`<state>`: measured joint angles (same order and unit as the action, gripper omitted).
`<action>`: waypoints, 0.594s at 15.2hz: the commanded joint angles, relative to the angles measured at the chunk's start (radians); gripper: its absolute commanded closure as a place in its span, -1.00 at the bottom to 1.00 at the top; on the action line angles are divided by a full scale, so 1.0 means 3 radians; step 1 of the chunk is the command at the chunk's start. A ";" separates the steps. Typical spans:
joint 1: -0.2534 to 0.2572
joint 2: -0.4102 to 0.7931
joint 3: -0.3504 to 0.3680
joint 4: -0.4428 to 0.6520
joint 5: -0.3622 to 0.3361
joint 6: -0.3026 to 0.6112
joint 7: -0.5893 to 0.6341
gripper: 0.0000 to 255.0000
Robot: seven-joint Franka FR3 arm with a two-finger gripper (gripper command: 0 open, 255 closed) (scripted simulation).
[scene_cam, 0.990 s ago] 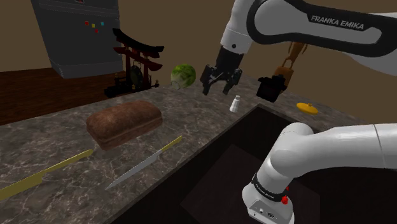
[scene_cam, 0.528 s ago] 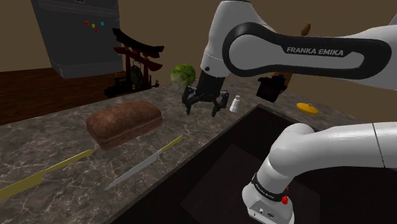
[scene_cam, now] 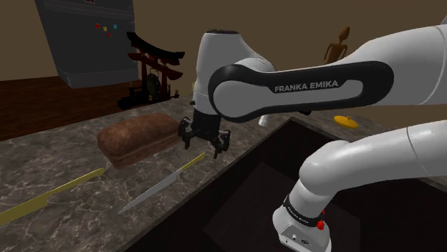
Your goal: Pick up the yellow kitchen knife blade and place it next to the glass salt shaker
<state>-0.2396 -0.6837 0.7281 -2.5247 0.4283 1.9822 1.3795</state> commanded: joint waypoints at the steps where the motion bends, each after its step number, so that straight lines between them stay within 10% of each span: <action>1: -0.0175 0.0217 0.0281 0.0078 0.0052 0.0162 0.0431 -1.00; 9: -0.1305 0.1271 0.1635 0.0514 -0.0303 0.0800 0.2053 -1.00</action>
<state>-0.5925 -0.3349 1.1729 -2.3829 0.3562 2.2017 1.9456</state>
